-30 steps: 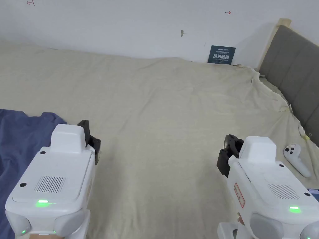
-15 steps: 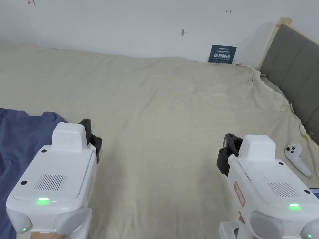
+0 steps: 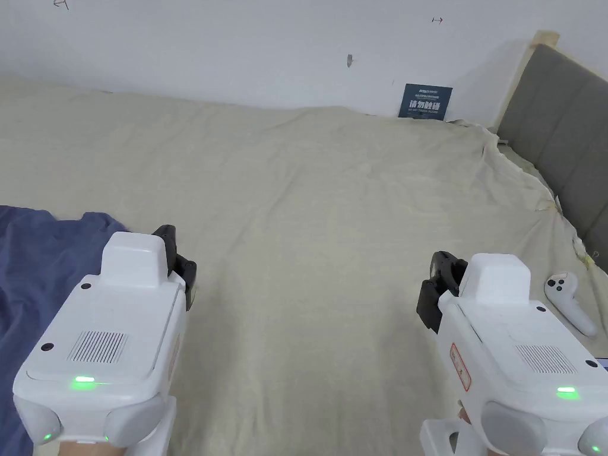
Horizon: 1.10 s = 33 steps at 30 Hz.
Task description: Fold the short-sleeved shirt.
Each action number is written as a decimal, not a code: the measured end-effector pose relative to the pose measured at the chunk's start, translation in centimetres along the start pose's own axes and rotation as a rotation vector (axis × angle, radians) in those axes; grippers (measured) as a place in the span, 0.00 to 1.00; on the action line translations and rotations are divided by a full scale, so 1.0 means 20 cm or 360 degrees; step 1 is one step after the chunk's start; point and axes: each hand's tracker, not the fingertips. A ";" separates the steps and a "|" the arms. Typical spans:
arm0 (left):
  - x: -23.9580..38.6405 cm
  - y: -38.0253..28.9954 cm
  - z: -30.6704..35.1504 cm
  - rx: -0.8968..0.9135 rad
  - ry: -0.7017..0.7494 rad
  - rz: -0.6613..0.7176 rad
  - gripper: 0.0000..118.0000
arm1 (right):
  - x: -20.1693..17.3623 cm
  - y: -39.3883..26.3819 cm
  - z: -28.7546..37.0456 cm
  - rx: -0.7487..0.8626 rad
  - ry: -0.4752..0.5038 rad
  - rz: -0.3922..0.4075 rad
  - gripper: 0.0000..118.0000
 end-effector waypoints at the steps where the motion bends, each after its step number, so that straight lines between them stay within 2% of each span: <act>1: 0.00 0.00 0.00 -0.0002 -0.0001 -0.0002 0.00 | 0.00 0.00 0.00 -0.0002 0.0002 -0.0001 0.00; 14: -0.01 0.00 -0.01 -0.0003 -0.0001 0.0004 0.00 | -0.01 0.03 -0.01 0.0007 0.0019 0.0022 0.00; 19: -0.08 0.01 0.02 0.0013 0.0070 0.0018 0.00 | -0.08 0.07 -0.04 0.0035 0.0078 0.0048 0.00; 24: -0.25 0.01 0.08 0.0015 0.0245 0.0026 0.00 | -0.24 0.11 -0.11 0.0069 0.0232 0.0062 0.00; 33: -0.61 -0.02 0.27 -0.0007 0.0610 0.0074 0.00 | -0.65 0.16 -0.19 0.0077 0.0598 0.0125 0.00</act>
